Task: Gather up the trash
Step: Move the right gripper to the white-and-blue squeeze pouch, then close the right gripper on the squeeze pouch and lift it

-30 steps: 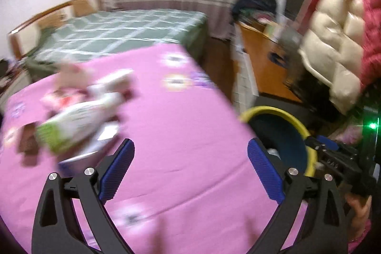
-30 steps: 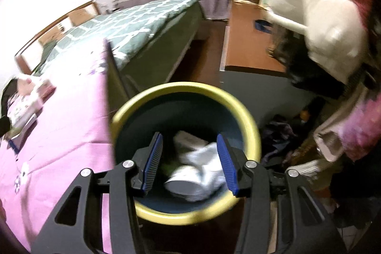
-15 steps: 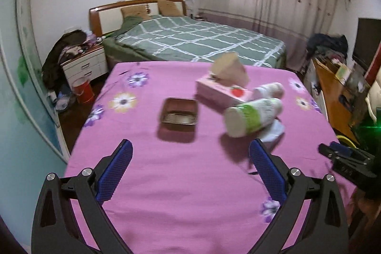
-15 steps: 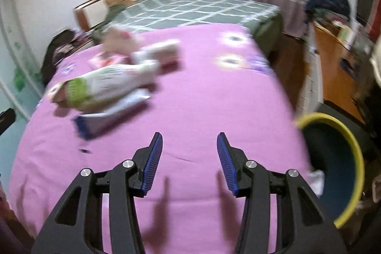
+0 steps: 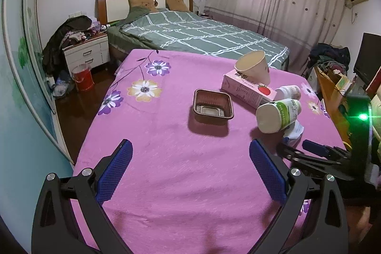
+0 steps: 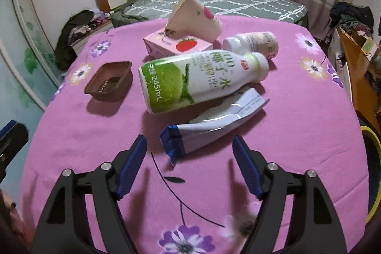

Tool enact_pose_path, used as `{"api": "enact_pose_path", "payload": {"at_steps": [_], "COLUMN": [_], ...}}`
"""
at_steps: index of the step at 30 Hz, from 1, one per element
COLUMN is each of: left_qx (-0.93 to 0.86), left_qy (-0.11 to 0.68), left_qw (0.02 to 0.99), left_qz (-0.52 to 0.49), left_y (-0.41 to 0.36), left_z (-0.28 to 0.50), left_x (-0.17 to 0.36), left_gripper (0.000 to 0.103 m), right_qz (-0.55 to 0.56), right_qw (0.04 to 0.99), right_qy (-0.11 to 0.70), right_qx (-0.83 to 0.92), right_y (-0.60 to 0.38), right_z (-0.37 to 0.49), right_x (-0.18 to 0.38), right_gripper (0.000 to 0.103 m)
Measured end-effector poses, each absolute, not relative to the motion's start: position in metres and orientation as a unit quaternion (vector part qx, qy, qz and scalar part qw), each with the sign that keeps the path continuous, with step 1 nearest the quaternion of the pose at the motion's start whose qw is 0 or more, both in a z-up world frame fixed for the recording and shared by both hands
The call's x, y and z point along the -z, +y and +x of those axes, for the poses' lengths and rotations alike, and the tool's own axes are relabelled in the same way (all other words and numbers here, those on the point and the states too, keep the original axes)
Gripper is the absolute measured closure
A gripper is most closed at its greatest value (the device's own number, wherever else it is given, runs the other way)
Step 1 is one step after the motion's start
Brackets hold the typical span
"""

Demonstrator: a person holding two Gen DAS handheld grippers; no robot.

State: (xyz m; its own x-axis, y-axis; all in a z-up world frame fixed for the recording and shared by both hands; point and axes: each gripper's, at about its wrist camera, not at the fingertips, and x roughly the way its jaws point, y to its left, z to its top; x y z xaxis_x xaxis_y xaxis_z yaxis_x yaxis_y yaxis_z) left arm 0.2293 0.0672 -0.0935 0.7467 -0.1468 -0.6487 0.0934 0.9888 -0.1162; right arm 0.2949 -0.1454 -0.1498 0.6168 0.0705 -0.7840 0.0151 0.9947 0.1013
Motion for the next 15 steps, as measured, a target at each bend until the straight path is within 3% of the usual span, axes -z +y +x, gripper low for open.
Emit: {"api": "enact_pose_path", "payload": {"at_steps": [15], "left_qx": [0.089], "left_qy": [0.366], "left_qw": [0.925], "left_qz": [-0.049], "left_y": [0.070], "left_z": [0.242], "left_x": [0.107], "left_gripper": [0.006], "right_qz": [0.070], "right_qw": [0.895], "right_qy": [0.437], "right_qx": [0.055], "right_y": [-0.204], "right_z": [0.289], "right_x": [0.158], "right_gripper": [0.036]}}
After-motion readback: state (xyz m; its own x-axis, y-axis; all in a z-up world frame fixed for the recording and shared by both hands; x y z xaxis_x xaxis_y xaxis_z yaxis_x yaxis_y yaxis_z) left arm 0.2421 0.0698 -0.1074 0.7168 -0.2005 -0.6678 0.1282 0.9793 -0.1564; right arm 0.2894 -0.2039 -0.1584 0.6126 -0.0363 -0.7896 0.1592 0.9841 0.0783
